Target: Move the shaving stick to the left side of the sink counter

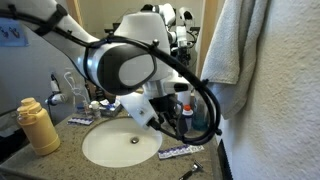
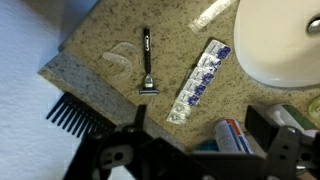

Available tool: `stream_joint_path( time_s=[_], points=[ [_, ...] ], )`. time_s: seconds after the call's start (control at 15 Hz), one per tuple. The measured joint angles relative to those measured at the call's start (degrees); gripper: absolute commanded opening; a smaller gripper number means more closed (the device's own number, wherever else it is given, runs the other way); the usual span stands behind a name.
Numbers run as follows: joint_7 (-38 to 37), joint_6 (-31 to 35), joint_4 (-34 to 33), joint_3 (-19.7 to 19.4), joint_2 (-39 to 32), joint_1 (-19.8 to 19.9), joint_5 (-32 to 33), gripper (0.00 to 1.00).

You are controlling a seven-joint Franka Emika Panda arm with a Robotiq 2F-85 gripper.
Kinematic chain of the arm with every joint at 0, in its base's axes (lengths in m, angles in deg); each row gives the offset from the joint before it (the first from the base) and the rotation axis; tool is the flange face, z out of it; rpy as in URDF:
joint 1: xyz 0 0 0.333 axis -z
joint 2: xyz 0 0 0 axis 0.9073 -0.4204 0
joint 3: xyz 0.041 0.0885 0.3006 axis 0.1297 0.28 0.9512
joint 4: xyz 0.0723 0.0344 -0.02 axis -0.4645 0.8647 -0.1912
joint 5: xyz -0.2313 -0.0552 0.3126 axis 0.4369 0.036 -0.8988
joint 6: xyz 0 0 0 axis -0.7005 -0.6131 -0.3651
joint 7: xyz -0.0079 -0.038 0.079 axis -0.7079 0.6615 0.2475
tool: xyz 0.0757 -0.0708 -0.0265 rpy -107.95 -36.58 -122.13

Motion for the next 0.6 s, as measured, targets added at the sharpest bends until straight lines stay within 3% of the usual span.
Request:
stream_joint_path(
  time_s=[0.4, 0.6],
  points=[
    [0.0, 17.3, 3.6, -2.3, -8.5, 0.1, 0.1, 1.00],
    [0.0, 21.3, 4.2, -3.8, -13.0, 0.5, 0.0, 1.00]
  ],
)
